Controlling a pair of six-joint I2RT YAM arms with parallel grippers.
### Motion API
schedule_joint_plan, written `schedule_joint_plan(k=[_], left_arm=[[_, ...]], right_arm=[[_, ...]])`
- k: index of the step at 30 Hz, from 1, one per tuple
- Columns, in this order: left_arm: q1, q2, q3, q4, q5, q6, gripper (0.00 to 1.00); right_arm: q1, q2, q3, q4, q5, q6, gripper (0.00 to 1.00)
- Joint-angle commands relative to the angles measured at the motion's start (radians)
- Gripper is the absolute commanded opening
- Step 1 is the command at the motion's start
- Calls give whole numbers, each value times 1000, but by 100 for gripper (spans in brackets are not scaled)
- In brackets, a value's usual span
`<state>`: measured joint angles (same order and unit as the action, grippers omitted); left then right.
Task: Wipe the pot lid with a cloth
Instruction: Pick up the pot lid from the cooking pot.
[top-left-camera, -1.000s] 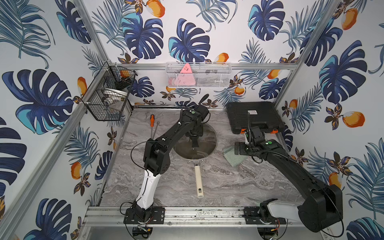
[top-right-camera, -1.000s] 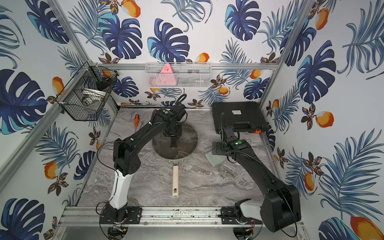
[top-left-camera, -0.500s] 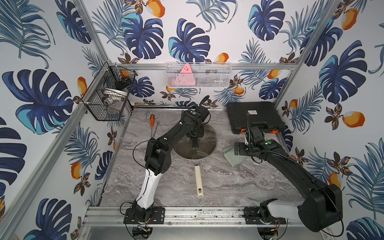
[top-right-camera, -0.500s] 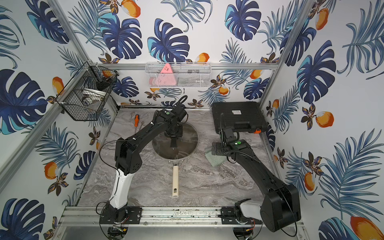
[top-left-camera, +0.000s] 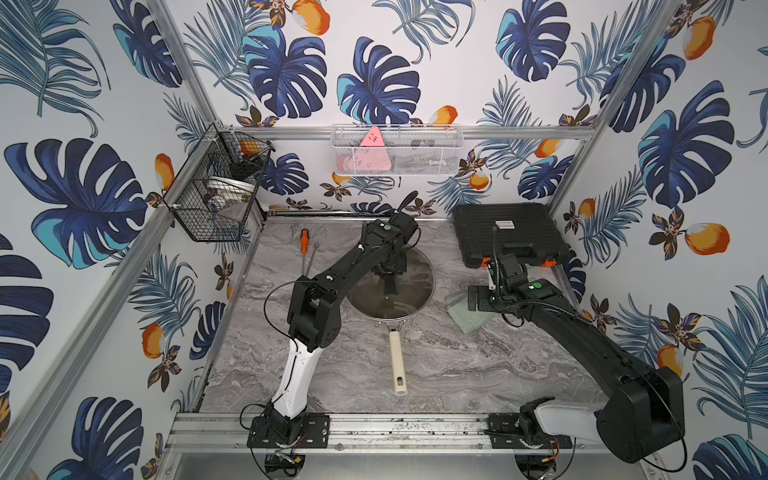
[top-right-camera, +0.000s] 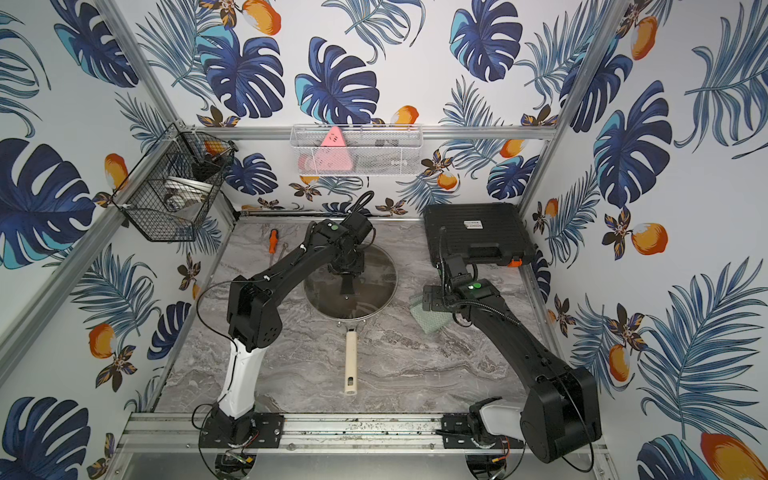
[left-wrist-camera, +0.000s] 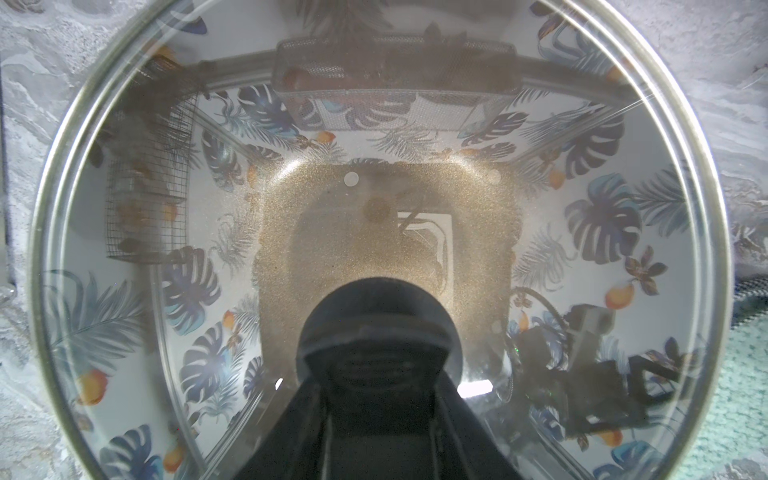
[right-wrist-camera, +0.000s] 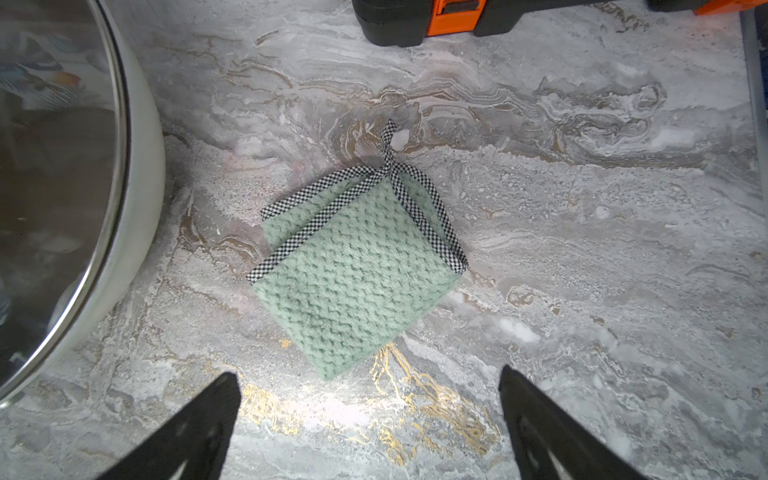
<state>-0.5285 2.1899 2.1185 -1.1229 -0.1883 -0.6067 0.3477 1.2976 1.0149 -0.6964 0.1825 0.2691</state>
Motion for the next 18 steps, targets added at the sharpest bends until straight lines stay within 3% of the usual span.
schedule_joint_plan(k=[1,4,9,18], left_arm=[[2,-8,-2,9,-11,-12,41],[2,-4,-3,23,0,-10,37],[2,8,5,19,22,-1,1],[2,2,10,10,32,3,0]], right_arm=[[2,2,-2,16,12,1,100],[4,7,-1,15,12,1,100],[4,9,-2,15,15,1,100],[5,19,0,17,14,1,100]])
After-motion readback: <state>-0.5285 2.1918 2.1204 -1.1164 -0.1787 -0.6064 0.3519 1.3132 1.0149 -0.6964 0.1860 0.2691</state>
